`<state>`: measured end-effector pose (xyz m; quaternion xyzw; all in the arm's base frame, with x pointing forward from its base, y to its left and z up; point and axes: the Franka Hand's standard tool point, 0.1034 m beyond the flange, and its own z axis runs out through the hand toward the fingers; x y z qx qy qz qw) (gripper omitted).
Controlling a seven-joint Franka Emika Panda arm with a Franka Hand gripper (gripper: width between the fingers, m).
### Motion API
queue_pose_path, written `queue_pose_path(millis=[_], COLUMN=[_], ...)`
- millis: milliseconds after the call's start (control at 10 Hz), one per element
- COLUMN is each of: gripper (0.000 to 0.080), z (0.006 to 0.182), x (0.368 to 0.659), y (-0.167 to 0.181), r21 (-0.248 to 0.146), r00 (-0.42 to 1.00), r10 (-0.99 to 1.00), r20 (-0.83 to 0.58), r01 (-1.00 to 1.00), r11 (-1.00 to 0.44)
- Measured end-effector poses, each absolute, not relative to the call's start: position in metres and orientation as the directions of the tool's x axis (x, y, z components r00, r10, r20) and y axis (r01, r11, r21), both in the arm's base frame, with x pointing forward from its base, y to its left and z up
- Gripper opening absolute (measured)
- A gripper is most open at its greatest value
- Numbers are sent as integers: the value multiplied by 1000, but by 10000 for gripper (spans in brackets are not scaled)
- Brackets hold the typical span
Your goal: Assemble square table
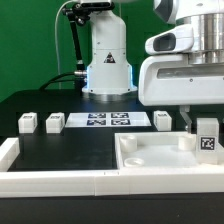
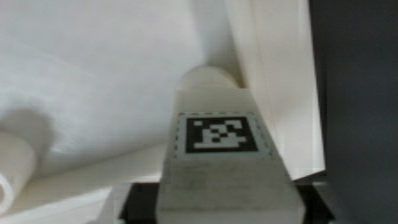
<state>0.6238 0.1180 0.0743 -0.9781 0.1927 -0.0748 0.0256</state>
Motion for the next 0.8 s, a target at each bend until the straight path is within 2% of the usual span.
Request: queue_pose_path(millis=[400, 700, 800], gripper=[292, 292, 294], z=[74, 74, 73], x=[623, 621, 620], y=[116, 117, 117], r21=[-119, -138, -144], r00=[743, 524, 407], r10=[-659, -847, -911], r20=[120, 82, 64], r01=[-648, -836, -900], r11=[-752, -531, -412])
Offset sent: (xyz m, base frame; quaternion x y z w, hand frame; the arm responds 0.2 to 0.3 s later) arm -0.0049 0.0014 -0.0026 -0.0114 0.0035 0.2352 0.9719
